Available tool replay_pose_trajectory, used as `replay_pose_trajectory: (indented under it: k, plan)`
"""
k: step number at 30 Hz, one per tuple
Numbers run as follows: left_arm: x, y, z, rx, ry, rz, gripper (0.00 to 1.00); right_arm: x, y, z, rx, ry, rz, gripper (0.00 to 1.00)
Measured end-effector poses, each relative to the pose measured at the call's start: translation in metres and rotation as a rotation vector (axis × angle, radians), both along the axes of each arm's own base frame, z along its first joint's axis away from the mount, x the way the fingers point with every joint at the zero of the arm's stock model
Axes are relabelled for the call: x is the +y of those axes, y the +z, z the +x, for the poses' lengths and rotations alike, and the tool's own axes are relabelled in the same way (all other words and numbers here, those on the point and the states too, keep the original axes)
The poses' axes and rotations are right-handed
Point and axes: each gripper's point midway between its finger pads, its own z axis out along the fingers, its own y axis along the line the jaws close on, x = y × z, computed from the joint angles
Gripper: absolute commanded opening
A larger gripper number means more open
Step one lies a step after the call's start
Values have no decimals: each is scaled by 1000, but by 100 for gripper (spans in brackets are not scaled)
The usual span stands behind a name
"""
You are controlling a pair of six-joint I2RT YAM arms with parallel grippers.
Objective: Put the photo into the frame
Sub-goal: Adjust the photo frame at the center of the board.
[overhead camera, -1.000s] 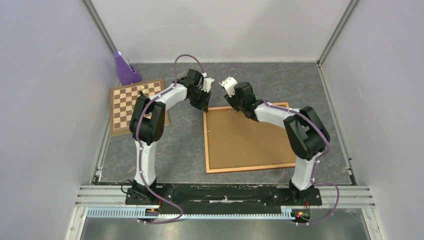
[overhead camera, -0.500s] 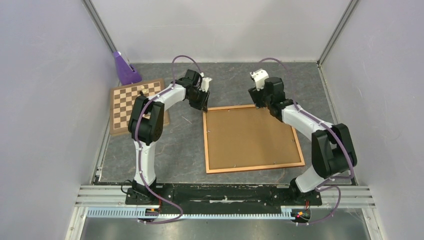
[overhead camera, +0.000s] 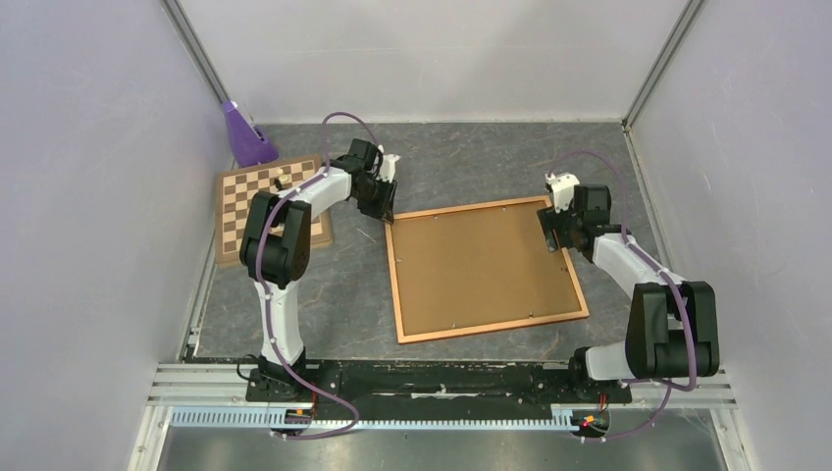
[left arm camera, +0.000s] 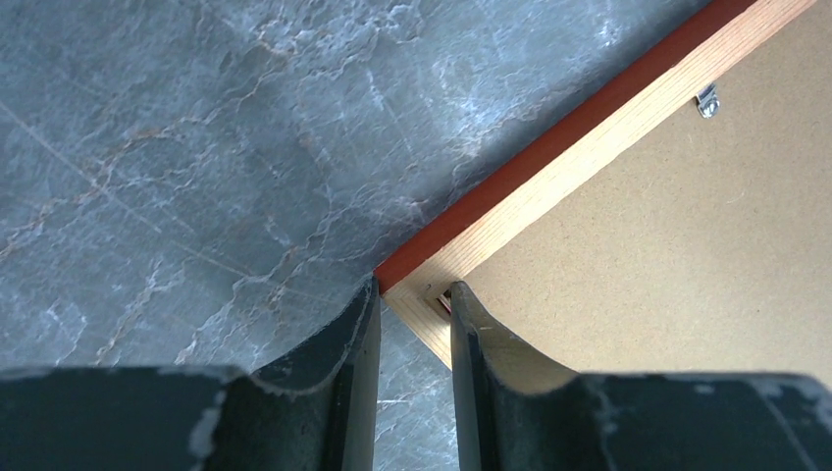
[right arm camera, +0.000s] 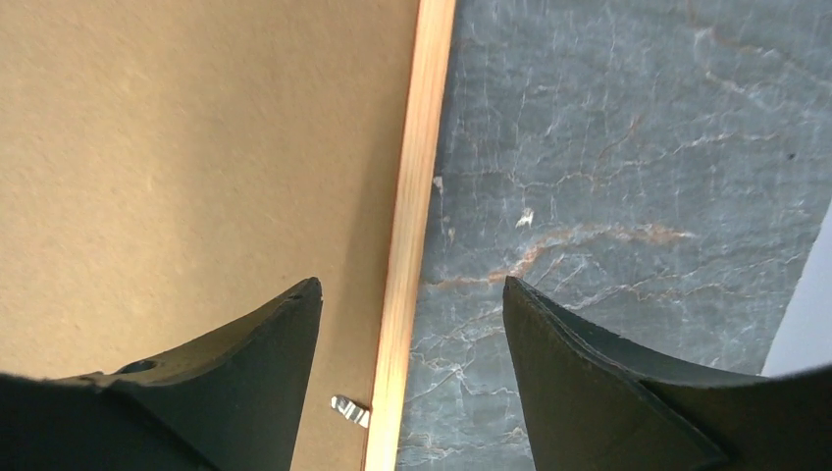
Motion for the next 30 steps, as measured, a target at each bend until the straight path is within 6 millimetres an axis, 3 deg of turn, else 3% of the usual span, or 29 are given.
replay_pose_trajectory:
  k: [7,12,24,30]
  plan:
    - [12,0,-2,7,25,23,11,-15,-21,-9,70,-20,39,57]
    - [17,1,-2,9,36,31,11,-15,-38,-12,118,-16,82,51]
    - [19,1,-5,10,39,36,12,-13,-31,-23,97,35,115,50]
    - [19,1,-5,10,39,37,18,-13,-30,-27,97,49,108,47]
